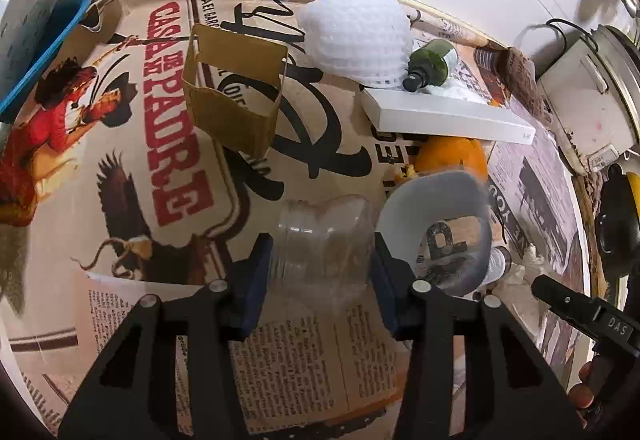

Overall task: Collect trash
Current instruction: 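Reach the left tool to the clear plastic bottle while the right tool reaches the white tissue, then grasp the clear plastic bottle with the left tool while the right tool grasps the tissue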

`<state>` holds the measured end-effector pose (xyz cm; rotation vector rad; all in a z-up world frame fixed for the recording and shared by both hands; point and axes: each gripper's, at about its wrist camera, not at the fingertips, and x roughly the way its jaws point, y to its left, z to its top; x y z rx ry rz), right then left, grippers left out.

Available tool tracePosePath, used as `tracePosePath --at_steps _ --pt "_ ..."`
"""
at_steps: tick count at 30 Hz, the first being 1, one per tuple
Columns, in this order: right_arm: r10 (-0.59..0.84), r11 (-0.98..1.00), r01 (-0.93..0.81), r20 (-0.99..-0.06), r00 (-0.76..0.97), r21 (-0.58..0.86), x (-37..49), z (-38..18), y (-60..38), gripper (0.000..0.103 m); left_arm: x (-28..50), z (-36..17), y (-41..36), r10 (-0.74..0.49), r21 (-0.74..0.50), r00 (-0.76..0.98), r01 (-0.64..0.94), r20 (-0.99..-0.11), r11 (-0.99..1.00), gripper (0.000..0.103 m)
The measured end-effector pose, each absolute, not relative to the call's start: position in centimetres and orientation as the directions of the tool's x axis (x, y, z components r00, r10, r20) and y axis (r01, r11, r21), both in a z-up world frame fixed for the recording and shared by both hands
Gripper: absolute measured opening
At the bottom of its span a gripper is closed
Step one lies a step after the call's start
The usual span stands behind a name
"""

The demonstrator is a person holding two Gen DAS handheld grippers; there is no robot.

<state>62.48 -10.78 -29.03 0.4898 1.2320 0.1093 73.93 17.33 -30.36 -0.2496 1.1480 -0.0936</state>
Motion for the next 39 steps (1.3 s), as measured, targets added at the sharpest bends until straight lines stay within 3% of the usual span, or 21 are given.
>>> tracePosePath --at_steps 6,17,24,39 --pt "0.341 0.913 0.097 -0.873 0.348 0.396 62.6 -28.3 -10.3 0.038 72.9 -29.4 17.9 -0.155 -0.226 0.453 -0.107 -0.878 0.968 0.047" --pt "0.299 0.953 -0.082 -0.860 0.414 0.292 60.5 -25.3 -11.8 0.034 67.5 -26.4 17.6 -0.044 -0.181 0.513 -0.221 -0.857 0.958 0.046" --pt "0.360 0.930 -0.239 -0.816 0.453 0.278 57.6 -22.5 -13.5 0.029 60.8 -23.2 13.3 0.020 -0.137 0.573 -0.230 -0.819 0.964 0.046" --pt "0.425 0.898 -0.332 -0.763 0.487 0.289 47.7 -19.7 -13.7 0.027 48.1 -20.4 8.4 -0.025 -0.152 0.615 -0.155 -0.788 0.976 0.046"
